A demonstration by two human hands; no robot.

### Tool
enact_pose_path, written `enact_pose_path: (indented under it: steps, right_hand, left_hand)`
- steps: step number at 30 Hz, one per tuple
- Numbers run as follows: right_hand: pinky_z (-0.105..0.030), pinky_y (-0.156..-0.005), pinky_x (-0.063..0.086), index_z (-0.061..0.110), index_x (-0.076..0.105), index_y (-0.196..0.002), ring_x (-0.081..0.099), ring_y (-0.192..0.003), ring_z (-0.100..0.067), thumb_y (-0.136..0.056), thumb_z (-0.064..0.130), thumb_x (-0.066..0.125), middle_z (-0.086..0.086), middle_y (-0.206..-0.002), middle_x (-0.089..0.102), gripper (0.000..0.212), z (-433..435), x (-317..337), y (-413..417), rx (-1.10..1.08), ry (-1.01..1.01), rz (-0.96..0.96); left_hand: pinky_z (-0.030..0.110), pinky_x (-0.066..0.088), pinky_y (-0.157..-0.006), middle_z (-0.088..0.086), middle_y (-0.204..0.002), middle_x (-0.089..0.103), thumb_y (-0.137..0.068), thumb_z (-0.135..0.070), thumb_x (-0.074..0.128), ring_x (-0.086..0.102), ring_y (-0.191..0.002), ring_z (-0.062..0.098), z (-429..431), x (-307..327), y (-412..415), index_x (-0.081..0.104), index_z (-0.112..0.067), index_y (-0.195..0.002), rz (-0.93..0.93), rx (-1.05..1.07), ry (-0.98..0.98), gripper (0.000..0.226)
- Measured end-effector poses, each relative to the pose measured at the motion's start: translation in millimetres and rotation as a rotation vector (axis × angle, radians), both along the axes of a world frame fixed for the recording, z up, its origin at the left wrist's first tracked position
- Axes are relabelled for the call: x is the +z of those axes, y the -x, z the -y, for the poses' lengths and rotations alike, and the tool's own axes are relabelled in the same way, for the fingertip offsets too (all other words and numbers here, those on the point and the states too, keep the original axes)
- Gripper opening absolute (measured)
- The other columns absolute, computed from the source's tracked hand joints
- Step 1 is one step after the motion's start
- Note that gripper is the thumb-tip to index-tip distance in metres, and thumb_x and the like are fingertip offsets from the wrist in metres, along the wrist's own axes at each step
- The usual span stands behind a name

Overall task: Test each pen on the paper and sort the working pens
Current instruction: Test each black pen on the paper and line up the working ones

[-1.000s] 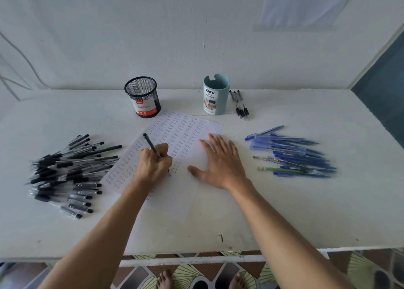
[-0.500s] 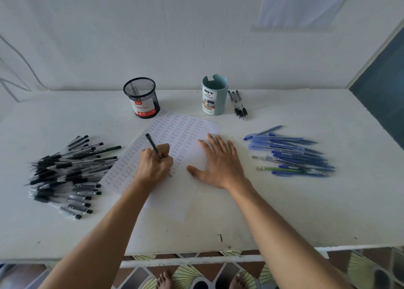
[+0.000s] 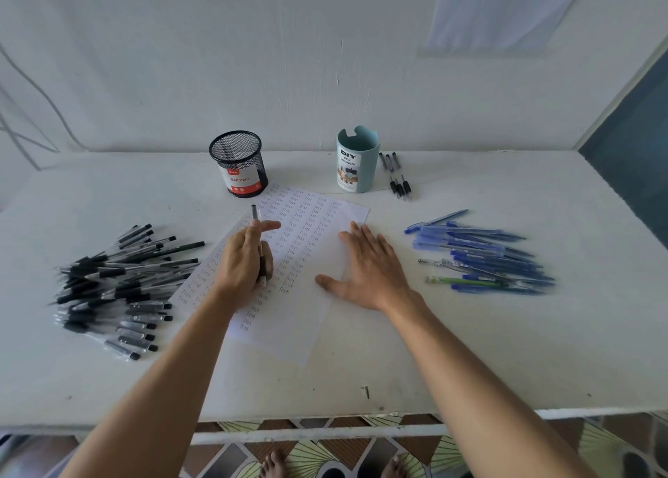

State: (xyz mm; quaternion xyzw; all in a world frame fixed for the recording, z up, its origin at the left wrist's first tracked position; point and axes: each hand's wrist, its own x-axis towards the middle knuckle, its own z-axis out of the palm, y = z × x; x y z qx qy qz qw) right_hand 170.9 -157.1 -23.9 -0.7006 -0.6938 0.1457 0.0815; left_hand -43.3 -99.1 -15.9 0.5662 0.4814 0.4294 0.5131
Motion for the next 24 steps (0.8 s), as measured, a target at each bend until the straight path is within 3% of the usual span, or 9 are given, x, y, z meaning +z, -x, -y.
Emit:
enact_pose_path:
  steps: [7,9,13,16,18,22,24]
  right_hand:
    - [-0.039,-0.121,0.004,0.025,0.012,-0.157,-0.007,-0.153,-0.018,-0.081,0.081,0.046,-0.003,-0.166,-0.012,0.100,-0.4,5.2,-10.0,0.025,0.053,0.001]
    - [-0.041,-0.120,0.010,0.025,0.018,-0.155,-0.003,-0.153,-0.022,-0.078,0.083,0.050,-0.008,-0.166,-0.006,0.101,-0.7,5.1,-10.1,0.006,0.028,-0.009]
    - [-0.036,-0.117,0.016,0.013,0.026,-0.148,0.014,-0.146,-0.022,-0.075,0.082,0.056,-0.006,-0.157,0.021,0.105,-1.3,4.2,-9.7,0.007,-0.067,0.005]
    - [-0.039,-0.120,0.012,0.014,0.023,-0.151,0.008,-0.150,-0.022,-0.077,0.080,0.055,-0.004,-0.161,0.016,0.103,-4.2,6.7,-13.2,0.030,-0.020,0.010]
    - [-0.040,-0.122,0.011,0.016,0.021,-0.153,0.004,-0.151,-0.021,-0.079,0.075,0.056,-0.002,-0.163,0.013,0.101,-4.0,8.9,-16.6,0.041,0.004,0.012]
    - [-0.039,-0.121,0.012,0.014,0.012,-0.157,0.009,-0.152,-0.020,-0.080,0.060,0.064,-0.003,-0.164,0.016,0.103,-1.2,12.0,-20.5,0.042,0.013,-0.077]
    - [-0.039,-0.121,0.015,0.012,0.009,-0.157,0.013,-0.151,-0.022,-0.081,0.049,0.067,-0.005,-0.163,0.019,0.103,-1.1,14.3,-22.2,0.028,0.025,-0.138]
  left_hand:
    - [0.025,0.032,-0.036,0.004,-0.045,0.049,-0.107,-0.043,0.035,0.036,-0.033,0.020,1.6,1.2,-3.5,0.052,-0.010,-0.085,-0.075,0.006,0.005,0.042]
    - [0.027,0.033,-0.041,0.005,-0.046,0.048,-0.105,-0.046,0.038,0.037,-0.034,0.020,1.5,3.4,-2.5,0.050,-0.010,-0.082,-0.106,-0.028,0.018,0.044]
    - [0.031,0.039,-0.053,0.003,-0.061,0.058,-0.099,-0.043,0.056,0.047,-0.052,0.019,-7.3,11.5,-13.8,0.062,-0.009,-0.091,-0.299,-0.108,0.152,0.036]
    - [0.026,0.042,-0.053,0.006,-0.093,0.068,-0.096,-0.041,0.063,0.056,-0.065,0.015,-17.5,14.8,-33.9,0.066,-0.014,-0.104,-0.621,-0.167,0.118,0.029]
    - [0.026,0.041,-0.053,0.008,-0.101,0.068,-0.095,-0.042,0.064,0.059,-0.067,0.012,-21.7,17.2,-49.7,0.063,-0.013,-0.116,-0.739,-0.193,0.028,0.036]
    - [0.029,0.049,-0.064,0.006,-0.080,0.072,-0.096,-0.048,0.059,0.067,-0.059,0.012,-26.8,21.8,-75.8,0.057,-0.016,-0.118,-0.868,-0.235,-0.057,0.039]
    - [0.029,0.049,-0.061,0.005,-0.080,0.072,-0.099,-0.051,0.051,0.066,-0.051,0.010,-29.4,25.2,-82.3,0.056,-0.020,-0.112,-0.861,-0.233,-0.040,0.034]
